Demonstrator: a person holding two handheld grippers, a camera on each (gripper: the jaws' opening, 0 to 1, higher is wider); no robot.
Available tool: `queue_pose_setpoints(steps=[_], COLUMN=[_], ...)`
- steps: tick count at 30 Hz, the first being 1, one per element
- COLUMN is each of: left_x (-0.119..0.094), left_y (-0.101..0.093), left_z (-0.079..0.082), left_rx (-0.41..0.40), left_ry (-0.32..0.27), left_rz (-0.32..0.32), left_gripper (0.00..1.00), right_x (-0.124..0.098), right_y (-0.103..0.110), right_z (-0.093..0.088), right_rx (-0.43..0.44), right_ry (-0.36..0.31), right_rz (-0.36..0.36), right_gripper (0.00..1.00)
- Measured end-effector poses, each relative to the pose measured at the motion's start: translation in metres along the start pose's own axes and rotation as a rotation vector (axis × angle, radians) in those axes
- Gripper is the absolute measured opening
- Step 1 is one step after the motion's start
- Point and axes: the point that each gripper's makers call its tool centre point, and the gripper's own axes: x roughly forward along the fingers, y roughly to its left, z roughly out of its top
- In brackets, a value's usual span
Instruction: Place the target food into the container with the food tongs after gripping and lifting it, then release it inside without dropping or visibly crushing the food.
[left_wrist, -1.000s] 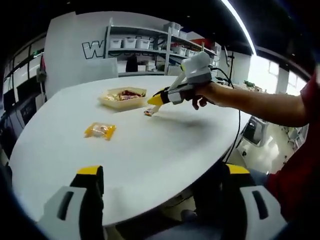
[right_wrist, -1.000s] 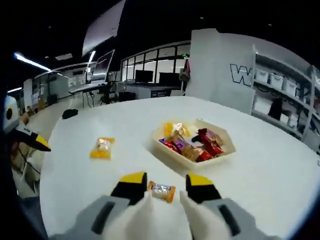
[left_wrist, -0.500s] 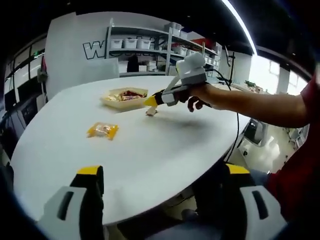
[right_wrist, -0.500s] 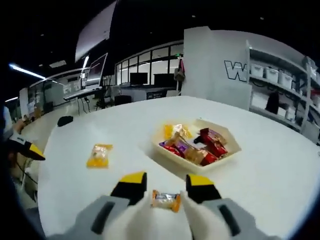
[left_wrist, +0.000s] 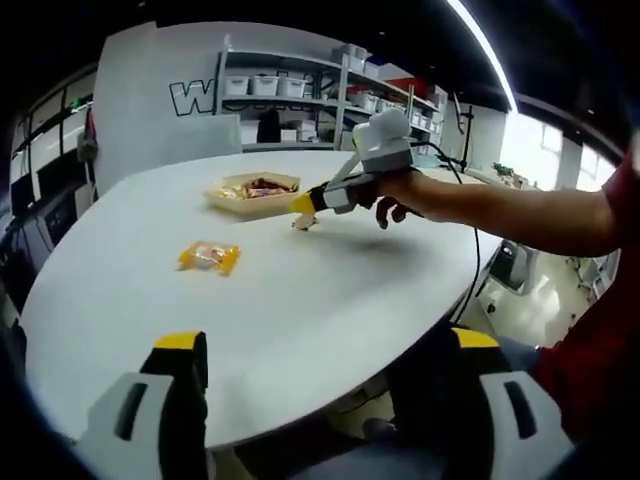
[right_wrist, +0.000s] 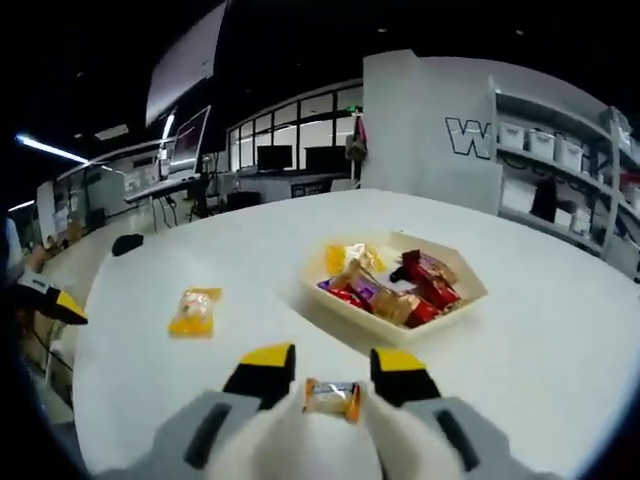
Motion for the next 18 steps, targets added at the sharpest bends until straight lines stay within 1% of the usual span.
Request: queue_pose_setpoints(steps=[2,3,6,7,9,11,13,14,15,16,18], left_x=[0.001,0.001,0.002,0.003,0.003,0.002,0.001,0.001,0.0,0.0,-0.002], left_y=[0.0,0.0,-0.002,-0.003,-0.003,-0.003,-0.002,-0.002,-0.002,-0.002,-0.001], left_z=[-0.001,-0.002,-0.002,-0.002,-0.003,-0.002,-0.001,-0.001,0.0,0.0,0.001], left_rx=[0.0,0.001,0.0,0.0,0.002,0.001,0.001,0.001,0.0,0.0,0.003], left_ry=[0.003,0.005,0.006,0.006,0.008,0.005,0.003,0.002,0.001,0.001,-0.005], left_rz=[-0.001,-0.001,-0.007,-0.007,-0.007,-0.007,-0.006,-0.004,-0.004,-0.004,-0.002], left_gripper=[0.96,0.96,0.96,0.96,0.96,0.96,0.96,0.96,0.96,0.96,0.96], right_x=[0.0,-0.001,0.0,0.0,0.0,0.001,0.001,0.001,0.0,-0.001,-0.005], right_y=[-0.001,-0.001,-0.004,-0.006,-0.005,-0.006,-0.008,-0.009,-0.013,-0.014,-0.018], right_z=[0.0,0.0,-0.001,-0.001,-0.001,-0.001,-0.001,0.0,0.0,0.0,0.001], right_rx=[-0.012,-0.033,-0.011,0.029,0.019,0.032,0.058,0.117,0.188,0.2,0.188], right_ry=[0.001,0.003,0.005,0.013,0.013,0.016,0.01,-0.004,-0.005,-0.008,-0.012], right_rz=[-0.007,-0.003,-0.016,-0.031,-0.027,-0.029,-0.03,-0.021,-0.017,-0.014,-0.022], right_gripper=[0.19,0.17,0.14,0.13,0.13,0.13,0.14,0.14,0.15,0.15,0.15])
